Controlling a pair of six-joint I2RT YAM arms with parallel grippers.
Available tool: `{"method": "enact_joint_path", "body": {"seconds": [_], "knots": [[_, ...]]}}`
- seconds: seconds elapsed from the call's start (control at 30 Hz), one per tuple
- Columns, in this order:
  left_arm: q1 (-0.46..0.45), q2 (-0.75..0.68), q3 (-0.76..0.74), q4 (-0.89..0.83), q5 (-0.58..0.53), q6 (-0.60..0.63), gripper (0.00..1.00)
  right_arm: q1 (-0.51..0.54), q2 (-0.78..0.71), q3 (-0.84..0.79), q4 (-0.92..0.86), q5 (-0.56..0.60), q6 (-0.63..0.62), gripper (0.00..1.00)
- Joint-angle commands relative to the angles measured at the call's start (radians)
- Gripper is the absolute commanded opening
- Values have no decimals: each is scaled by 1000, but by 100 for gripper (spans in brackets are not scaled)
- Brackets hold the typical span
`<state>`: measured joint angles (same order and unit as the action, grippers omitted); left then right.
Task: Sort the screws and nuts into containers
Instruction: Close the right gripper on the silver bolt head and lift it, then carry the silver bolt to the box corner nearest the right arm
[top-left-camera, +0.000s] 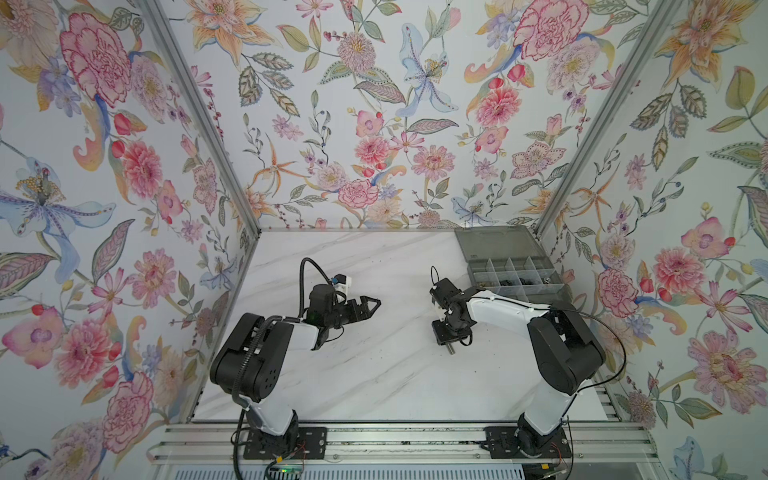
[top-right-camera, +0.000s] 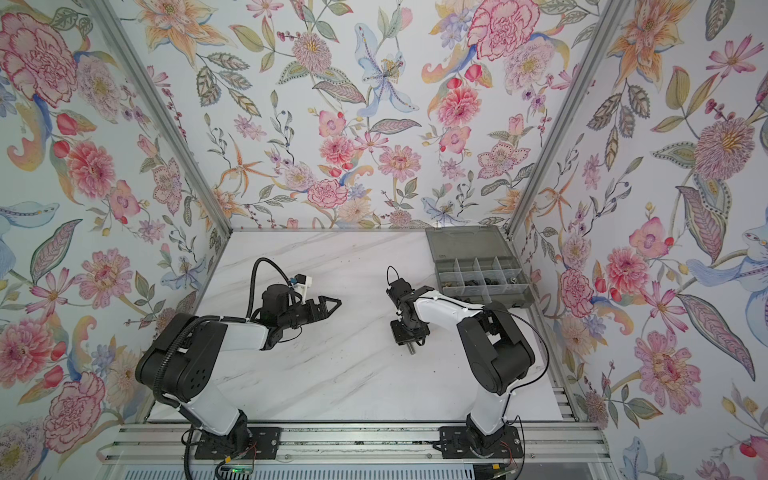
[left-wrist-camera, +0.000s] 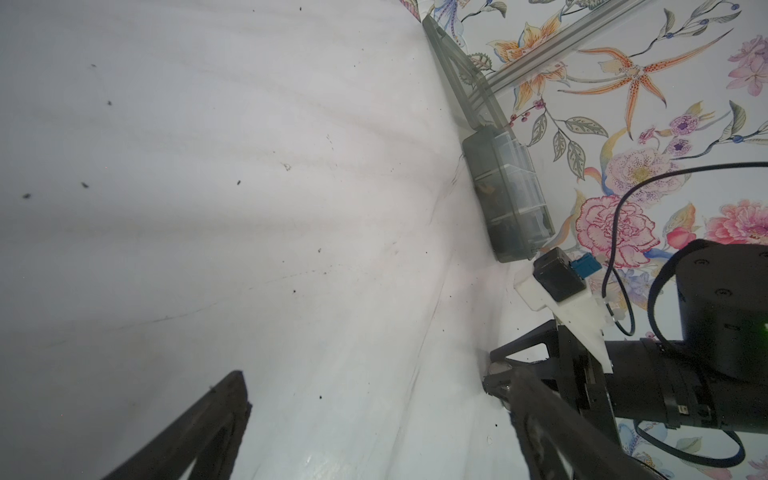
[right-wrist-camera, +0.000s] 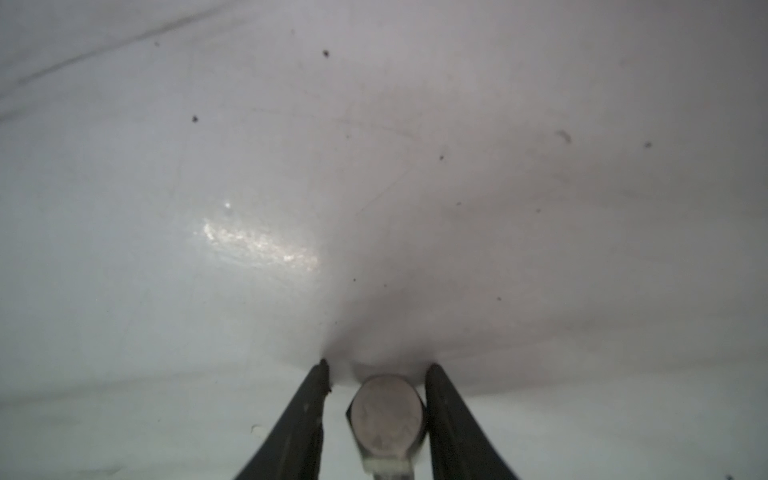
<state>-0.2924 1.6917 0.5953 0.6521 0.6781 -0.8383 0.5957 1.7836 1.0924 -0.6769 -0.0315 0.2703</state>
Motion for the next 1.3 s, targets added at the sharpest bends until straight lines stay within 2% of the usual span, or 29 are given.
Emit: {"method": "enact_joint_path", "body": {"seconds": [0.0,0.37,0.6,0.8,0.97,1.07,1.27], "knots": [[13,15,-5,16,21,-6,99,10,40,-20,-46,8,13,39],[12,14,-11,25,23,-10,100,10,38,-17,-47,-1,17,21],[13,12,-14,25,23,-9,99,9,28,-13,-46,0,17,5],[12,3,-19,27,21,-11,99,-24,-46,-24,-6,-42,22,0],[13,5,-13,24,23,-10,99,-107,-143,-46,45,-107,23,0],[13,3,-6,15,22,-10,99,-196,-202,-51,47,-126,11,0],[12,0,1,8,20,-10,99,-460,-319,-53,53,-162,4,0]]}}
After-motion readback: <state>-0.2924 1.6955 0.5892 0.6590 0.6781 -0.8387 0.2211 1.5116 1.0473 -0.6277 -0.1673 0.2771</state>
